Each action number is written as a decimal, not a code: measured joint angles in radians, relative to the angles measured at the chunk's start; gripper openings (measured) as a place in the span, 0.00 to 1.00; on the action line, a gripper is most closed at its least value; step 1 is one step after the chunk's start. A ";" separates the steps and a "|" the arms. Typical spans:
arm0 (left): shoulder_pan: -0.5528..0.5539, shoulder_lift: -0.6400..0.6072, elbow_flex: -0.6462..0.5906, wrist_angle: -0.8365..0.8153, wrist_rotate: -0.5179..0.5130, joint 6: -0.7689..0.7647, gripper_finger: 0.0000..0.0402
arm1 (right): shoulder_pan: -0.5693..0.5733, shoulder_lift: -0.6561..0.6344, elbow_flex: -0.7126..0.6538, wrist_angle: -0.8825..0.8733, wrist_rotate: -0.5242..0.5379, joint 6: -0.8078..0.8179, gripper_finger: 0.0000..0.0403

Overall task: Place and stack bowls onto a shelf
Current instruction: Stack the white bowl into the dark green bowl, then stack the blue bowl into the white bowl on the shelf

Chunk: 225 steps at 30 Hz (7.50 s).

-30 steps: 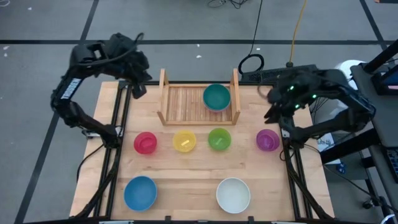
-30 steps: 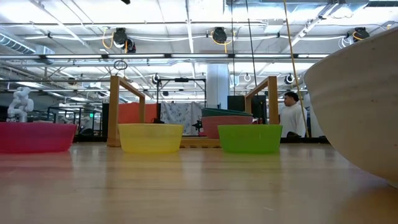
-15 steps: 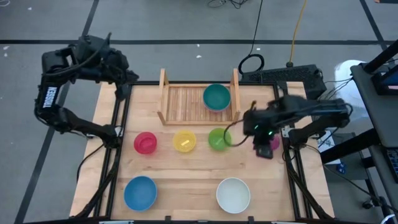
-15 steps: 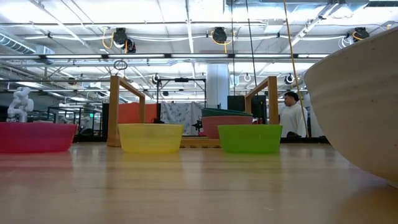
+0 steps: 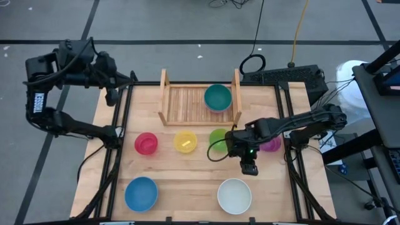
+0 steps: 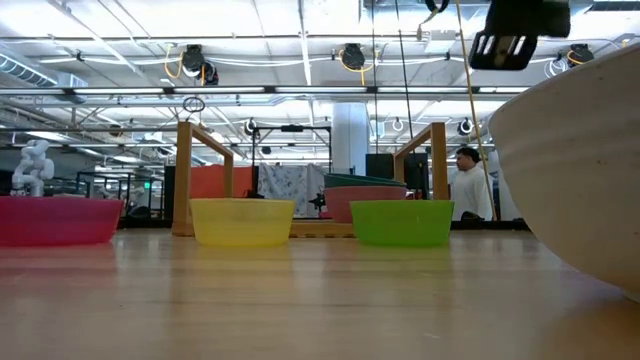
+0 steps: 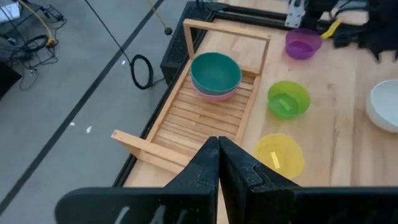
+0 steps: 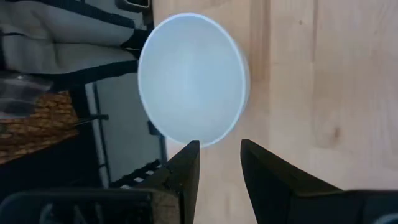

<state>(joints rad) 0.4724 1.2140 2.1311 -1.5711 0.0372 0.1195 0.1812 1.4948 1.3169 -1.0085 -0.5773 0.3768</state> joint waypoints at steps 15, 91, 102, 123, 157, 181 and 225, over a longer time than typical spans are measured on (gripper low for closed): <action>-0.025 -0.018 0.000 0.000 -0.002 0.081 0.02 | 0.064 -0.001 -0.172 0.340 0.157 0.172 0.27; -0.025 -0.018 0.000 0.000 -0.002 0.179 0.02 | 0.182 0.051 -0.433 0.743 0.327 0.325 0.00; -0.025 -0.018 0.000 0.000 -0.002 0.145 0.02 | 0.108 0.050 -0.122 0.360 0.318 0.095 0.00; -0.025 -0.017 0.000 0.000 -0.013 0.150 0.02 | -0.463 0.057 0.438 -0.094 0.444 -0.324 0.00; -0.025 -0.016 0.000 0.000 -0.021 0.081 0.02 | -0.956 0.381 0.459 0.122 0.234 -0.716 0.00; -0.025 -0.016 0.000 0.001 -0.022 0.081 0.02 | -0.973 0.500 0.456 0.146 0.233 -0.795 0.00; -0.025 -0.016 0.000 0.000 -0.034 -0.009 0.02 | -0.899 0.258 0.454 0.161 0.372 -0.946 0.30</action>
<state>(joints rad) 0.4473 1.1976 2.1311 -1.5707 0.0033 0.1101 -0.7182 1.7525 1.7706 -0.8477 -0.2049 -0.5694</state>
